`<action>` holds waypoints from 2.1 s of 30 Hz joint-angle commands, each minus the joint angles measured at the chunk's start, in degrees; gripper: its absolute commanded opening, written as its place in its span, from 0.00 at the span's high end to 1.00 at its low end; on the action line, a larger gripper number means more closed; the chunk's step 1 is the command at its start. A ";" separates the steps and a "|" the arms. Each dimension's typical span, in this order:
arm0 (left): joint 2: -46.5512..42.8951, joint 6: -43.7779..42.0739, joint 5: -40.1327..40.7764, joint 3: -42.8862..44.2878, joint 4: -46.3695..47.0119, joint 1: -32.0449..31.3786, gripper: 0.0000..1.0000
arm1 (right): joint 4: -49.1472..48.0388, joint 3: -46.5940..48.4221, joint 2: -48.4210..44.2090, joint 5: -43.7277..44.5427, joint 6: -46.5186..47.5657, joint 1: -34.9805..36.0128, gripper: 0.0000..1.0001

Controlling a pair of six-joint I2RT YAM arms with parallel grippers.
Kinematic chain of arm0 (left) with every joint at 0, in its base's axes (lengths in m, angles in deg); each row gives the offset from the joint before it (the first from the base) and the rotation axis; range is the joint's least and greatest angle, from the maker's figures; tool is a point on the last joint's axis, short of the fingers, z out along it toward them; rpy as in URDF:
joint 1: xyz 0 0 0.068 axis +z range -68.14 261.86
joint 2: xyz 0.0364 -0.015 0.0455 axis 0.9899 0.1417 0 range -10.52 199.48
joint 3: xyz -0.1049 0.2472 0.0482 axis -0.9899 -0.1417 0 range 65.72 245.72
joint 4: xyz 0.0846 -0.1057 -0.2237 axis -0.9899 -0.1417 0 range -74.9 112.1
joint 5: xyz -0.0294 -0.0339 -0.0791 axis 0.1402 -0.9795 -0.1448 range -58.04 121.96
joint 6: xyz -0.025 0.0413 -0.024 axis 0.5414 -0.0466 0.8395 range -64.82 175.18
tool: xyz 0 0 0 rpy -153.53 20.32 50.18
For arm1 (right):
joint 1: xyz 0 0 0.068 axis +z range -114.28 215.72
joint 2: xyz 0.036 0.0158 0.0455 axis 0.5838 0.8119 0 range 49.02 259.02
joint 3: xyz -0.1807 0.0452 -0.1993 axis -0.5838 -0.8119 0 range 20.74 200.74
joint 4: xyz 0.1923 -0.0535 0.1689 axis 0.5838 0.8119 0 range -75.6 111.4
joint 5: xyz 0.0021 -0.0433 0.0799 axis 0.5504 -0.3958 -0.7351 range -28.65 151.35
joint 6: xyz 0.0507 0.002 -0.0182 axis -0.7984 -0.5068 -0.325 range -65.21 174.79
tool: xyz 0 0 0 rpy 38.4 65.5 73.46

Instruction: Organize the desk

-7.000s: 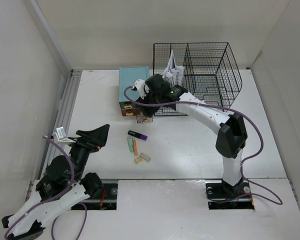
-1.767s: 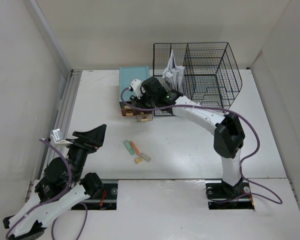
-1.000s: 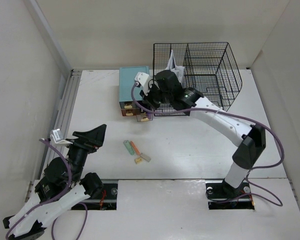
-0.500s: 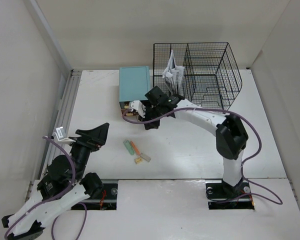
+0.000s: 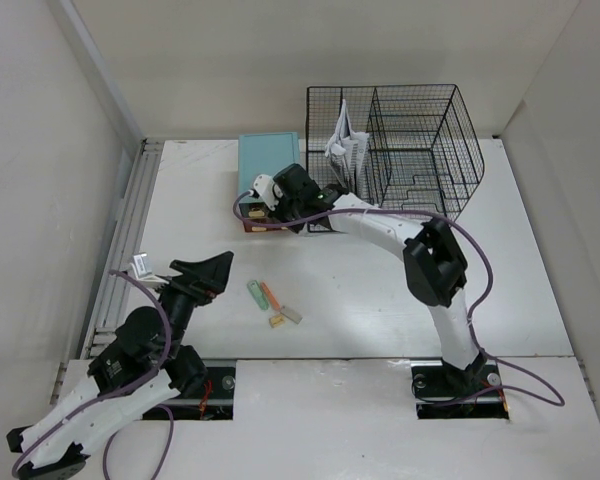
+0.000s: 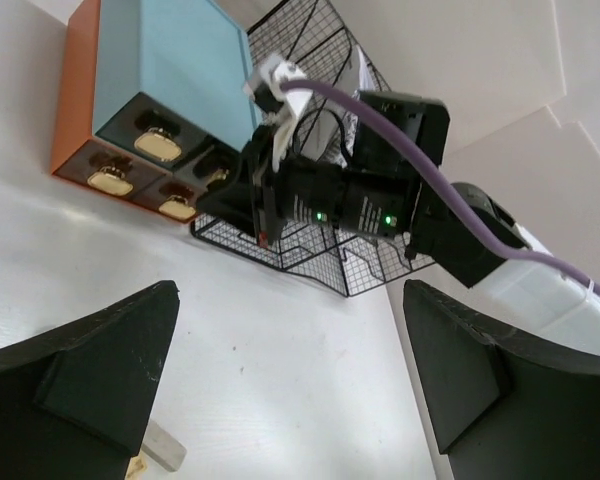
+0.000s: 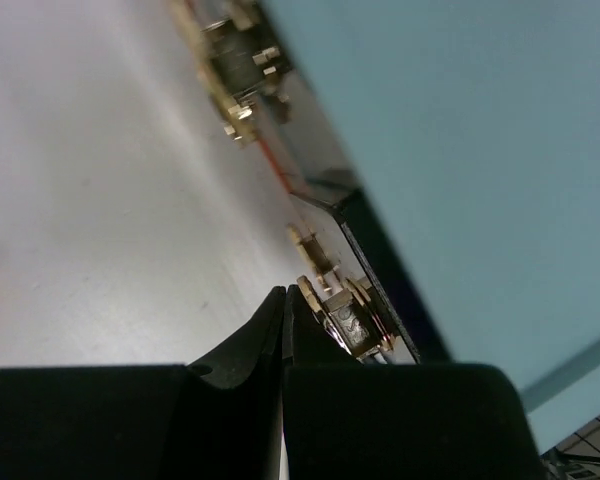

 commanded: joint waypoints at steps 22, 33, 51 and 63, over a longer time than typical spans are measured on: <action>35.64 9.41 -14.58 -13.68 43.15 16.88 0.57 | -8.67 -14.41 -34.98 -7.52 4.17 -1.45 0.51; 66.42 8.09 -41.94 -5.78 60.12 37.14 0.44 | -11.91 -18.62 -40.97 -17.56 0.31 -9.36 0.51; 85.24 7.56 -43.28 -1.29 66.99 39.52 0.47 | -14.12 -21.44 -42.64 -24.24 -3.12 -14.47 0.48; 92.18 8.18 -41.69 -0.14 73.93 41.10 0.47 | -14.64 -22.50 -42.64 -25.91 -3.12 -14.47 0.47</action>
